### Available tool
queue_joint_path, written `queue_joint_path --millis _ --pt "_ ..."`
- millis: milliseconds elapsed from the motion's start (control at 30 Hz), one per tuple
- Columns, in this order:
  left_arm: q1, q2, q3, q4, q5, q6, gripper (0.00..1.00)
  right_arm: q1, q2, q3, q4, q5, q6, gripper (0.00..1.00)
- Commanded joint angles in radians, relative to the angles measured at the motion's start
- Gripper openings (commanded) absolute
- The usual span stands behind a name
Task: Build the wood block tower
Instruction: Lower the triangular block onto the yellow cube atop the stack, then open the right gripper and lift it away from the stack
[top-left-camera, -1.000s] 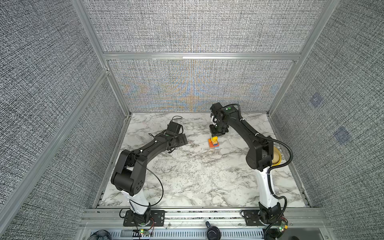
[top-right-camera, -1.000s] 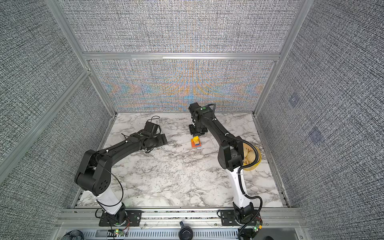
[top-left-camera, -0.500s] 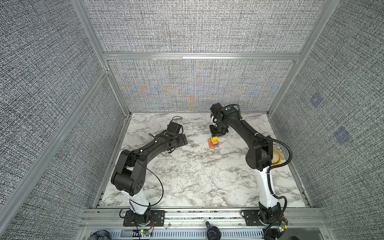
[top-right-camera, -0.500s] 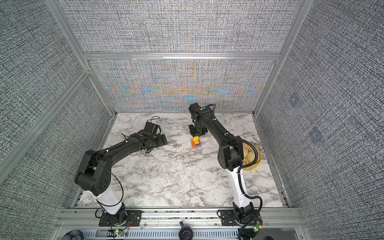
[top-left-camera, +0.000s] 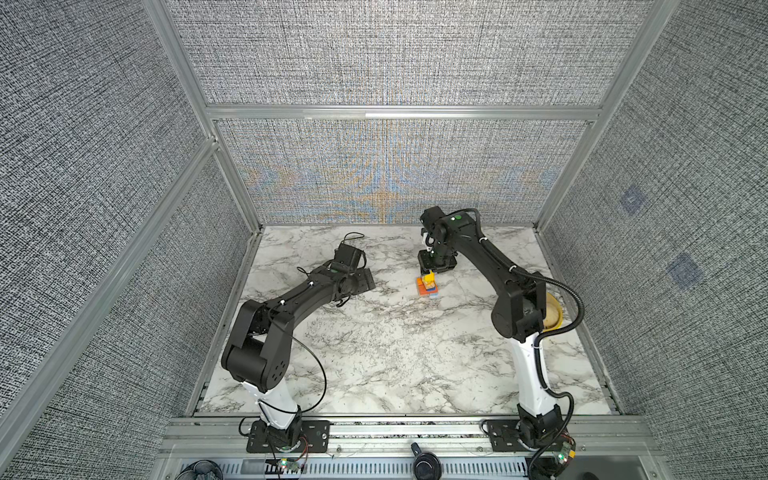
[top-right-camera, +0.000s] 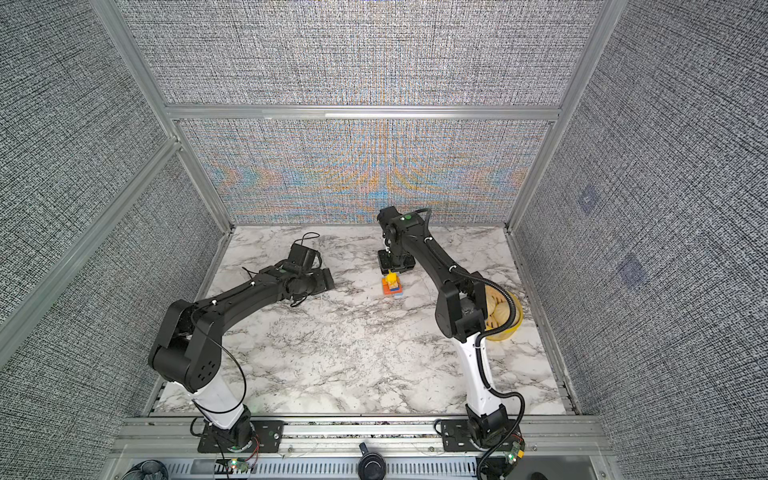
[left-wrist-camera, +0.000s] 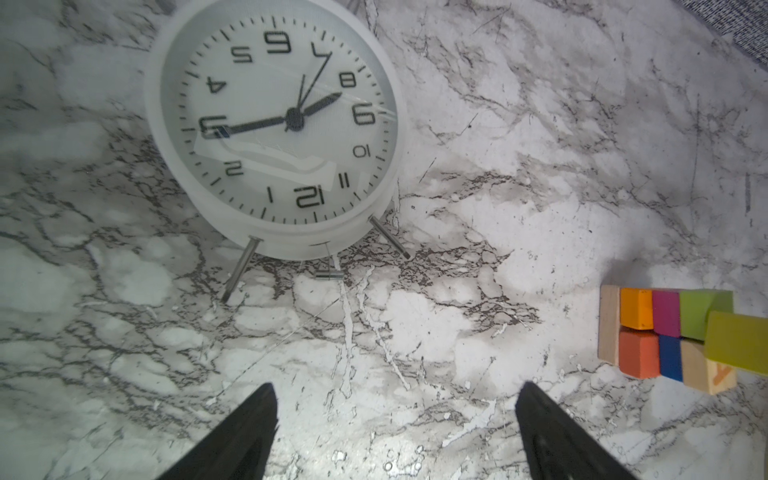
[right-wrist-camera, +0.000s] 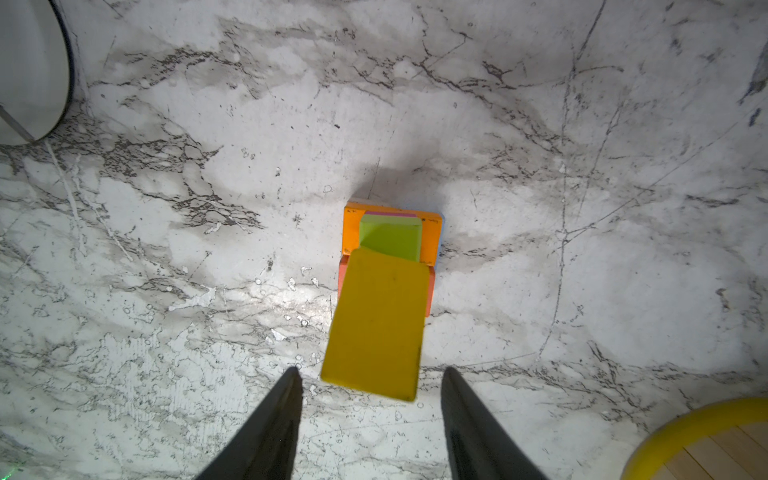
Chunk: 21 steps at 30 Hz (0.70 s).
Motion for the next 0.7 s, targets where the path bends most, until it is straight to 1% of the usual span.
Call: queue_joint_path --millis 0,200,300,400,500,667 --pt "0.000 -0.013 0.001 -0.011 -0.007 0.005 0.91 0.000 -0.019 -0.006 0.007 -0.003 0.001 0.58" --pt "0.001 -0.040 0.034 -0.051 -0.014 0.011 0.91 -0.001 -0.084 -0.044 0.053 0.013 0.009 0.60" --pt "0.001 -0.074 0.051 -0.096 -0.040 0.025 0.91 0.000 -0.168 -0.130 0.122 0.034 0.007 0.61" --pt "0.001 -0.123 0.068 -0.142 -0.081 0.047 0.92 -0.001 -0.284 -0.253 0.218 0.060 0.003 0.64" --pt "0.000 -0.174 0.095 -0.202 -0.145 0.056 0.93 -0.003 -0.404 -0.383 0.318 0.088 -0.006 0.65" --pt "0.001 -0.280 0.086 -0.243 -0.238 0.089 0.97 -0.002 -0.647 -0.662 0.534 0.162 -0.011 0.76"
